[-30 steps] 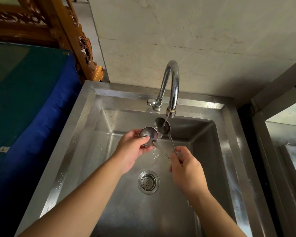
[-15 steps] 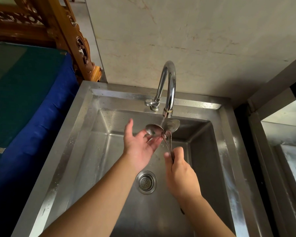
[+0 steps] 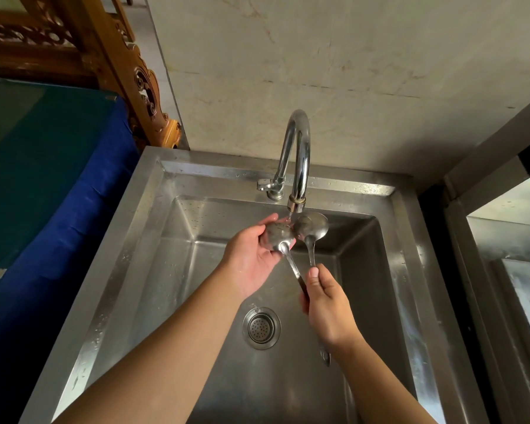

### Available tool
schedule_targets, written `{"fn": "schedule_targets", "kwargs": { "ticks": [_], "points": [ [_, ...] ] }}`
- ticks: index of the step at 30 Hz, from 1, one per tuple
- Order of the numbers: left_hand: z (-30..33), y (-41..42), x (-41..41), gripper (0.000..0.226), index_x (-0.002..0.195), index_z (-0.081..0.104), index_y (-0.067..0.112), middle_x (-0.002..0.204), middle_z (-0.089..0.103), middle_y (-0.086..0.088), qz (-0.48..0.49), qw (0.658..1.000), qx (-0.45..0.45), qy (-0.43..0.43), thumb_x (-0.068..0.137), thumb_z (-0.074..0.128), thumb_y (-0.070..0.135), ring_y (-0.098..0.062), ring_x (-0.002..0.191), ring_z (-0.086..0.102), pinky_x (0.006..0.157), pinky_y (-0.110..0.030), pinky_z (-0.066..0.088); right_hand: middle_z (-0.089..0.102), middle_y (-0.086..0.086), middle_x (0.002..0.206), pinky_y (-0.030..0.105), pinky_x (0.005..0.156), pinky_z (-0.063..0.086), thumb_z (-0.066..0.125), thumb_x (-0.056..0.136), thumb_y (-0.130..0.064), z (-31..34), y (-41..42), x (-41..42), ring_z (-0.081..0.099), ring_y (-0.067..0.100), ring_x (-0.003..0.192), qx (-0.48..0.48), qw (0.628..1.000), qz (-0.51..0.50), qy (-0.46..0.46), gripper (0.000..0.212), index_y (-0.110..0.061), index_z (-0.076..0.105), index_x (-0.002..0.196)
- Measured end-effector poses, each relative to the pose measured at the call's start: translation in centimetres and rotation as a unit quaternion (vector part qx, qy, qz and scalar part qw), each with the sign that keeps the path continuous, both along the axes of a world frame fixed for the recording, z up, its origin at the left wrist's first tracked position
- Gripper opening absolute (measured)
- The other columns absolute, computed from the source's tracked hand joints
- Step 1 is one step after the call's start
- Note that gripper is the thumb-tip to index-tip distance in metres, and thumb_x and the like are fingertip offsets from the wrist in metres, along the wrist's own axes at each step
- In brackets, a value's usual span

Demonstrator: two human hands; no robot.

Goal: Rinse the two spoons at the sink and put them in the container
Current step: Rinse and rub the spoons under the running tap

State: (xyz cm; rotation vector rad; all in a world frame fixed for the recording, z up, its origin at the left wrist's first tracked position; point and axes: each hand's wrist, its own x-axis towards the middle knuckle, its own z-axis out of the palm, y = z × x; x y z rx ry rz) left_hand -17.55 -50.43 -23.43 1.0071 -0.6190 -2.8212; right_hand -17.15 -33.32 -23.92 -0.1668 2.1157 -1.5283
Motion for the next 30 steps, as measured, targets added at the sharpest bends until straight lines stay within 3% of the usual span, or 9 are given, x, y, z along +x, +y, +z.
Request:
{"fn": "schedule_targets", "kwargs": {
  "ticks": [3,7,12,16,19,23,26,28,30],
  "points": [
    [-0.1,0.3,-0.5,0.034,0.123,0.061,0.003,0.119,0.073,-0.012,-0.038,0.998,-0.044,0.037,0.091,0.066,0.014,-0.023,0.104,0.069,0.097,-0.038,0.052,0.037,-0.009,0.060,0.018,0.049,0.037,0.038,0.106,-0.032,0.0,-0.1,-0.5,0.036,0.006,0.055,-0.039,0.998,-0.023,-0.031,0.039,-0.016,0.039,0.070],
    [-0.3,1.2,-1.8,0.068,0.130,0.053,0.001,0.124,0.068,-0.007,-0.088,0.980,-0.174,0.021,0.068,0.076,-0.015,-0.017,0.105,0.071,0.084,-0.025,0.055,0.037,-0.014,0.056,0.018,0.047,0.034,0.036,0.106,-0.031,-0.1,0.1,-1.1,0.032,0.005,0.053,-0.033,0.999,-0.030,-0.031,0.041,-0.022,0.040,0.066],
    [-0.2,2.0,-3.5,0.045,0.104,0.070,0.010,0.096,0.078,-0.001,-0.064,0.980,-0.181,-0.057,0.064,0.084,-0.002,-0.019,0.094,0.072,0.091,-0.033,0.053,0.038,-0.009,0.055,0.020,0.046,0.031,0.036,0.106,-0.031,-0.4,0.2,-1.4,0.030,0.007,0.050,-0.005,1.000,-0.028,-0.004,0.040,-0.017,0.041,0.070],
    [0.1,1.9,-4.0,0.005,0.086,0.075,0.014,0.092,0.076,-0.004,-0.043,0.969,-0.182,-0.160,0.084,0.076,0.018,-0.024,0.091,0.066,0.083,-0.037,0.048,0.037,-0.001,0.058,0.018,0.046,0.031,0.036,0.107,-0.028,-0.5,-0.2,-1.0,0.029,0.008,0.051,-0.008,1.000,-0.012,-0.011,0.038,-0.013,0.041,0.072],
    [0.0,0.9,-3.6,0.025,0.090,0.070,0.013,0.089,0.078,-0.006,-0.003,0.970,-0.149,-0.192,0.101,0.054,0.029,-0.021,0.084,0.072,0.078,-0.035,0.058,0.038,-0.004,0.056,0.018,0.048,0.031,0.037,0.107,-0.027,-0.1,-0.5,-0.8,0.031,0.008,0.051,-0.013,0.999,0.004,-0.028,0.038,-0.014,0.040,0.071],
    [0.0,-1.2,-1.6,0.018,0.116,0.058,0.017,0.082,0.078,-0.006,0.030,0.972,-0.146,-0.181,0.106,0.044,0.020,-0.021,0.073,0.075,0.061,-0.037,0.062,0.039,-0.011,0.056,0.020,0.054,0.038,0.039,0.106,-0.027,0.5,-1.2,-0.6,0.036,0.004,0.051,-0.040,0.995,0.029,-0.082,0.042,-0.020,0.044,0.066],
    [0.3,-3.2,-0.2,0.039,0.130,0.058,0.023,0.108,0.072,0.001,-0.038,0.943,-0.273,-0.187,0.101,0.043,0.002,-0.010,0.069,0.069,0.052,-0.023,0.053,0.041,-0.009,0.061,0.022,0.058,0.043,0.041,0.106,-0.028,0.5,-1.6,-0.6,0.039,0.001,0.053,-0.044,0.993,0.034,-0.104,0.041,-0.024,0.050,0.066],
    [1.0,-4.3,0.4,0.048,0.125,0.063,0.020,0.102,0.076,0.007,-0.101,0.933,-0.296,-0.179,0.098,0.035,-0.007,-0.002,0.043,0.055,0.039,-0.015,0.042,0.041,-0.011,0.059,0.023,0.059,0.044,0.040,0.106,-0.029,0.3,-1.7,-0.6,0.040,0.000,0.052,-0.032,0.994,0.047,-0.097,0.045,-0.028,0.052,0.062],
    [1.9,-5.0,0.4,0.047,0.120,0.066,0.015,0.104,0.077,0.002,-0.147,0.930,-0.291,-0.173,0.097,0.033,-0.009,-0.006,0.045,0.057,0.043,-0.017,0.047,0.040,-0.015,0.055,0.024,0.056,0.044,0.040,0.105,-0.031,0.1,-2.0,-0.5,0.039,0.000,0.049,-0.021,0.995,0.051,-0.085,0.049,-0.033,0.052,0.058]
  ]
}}
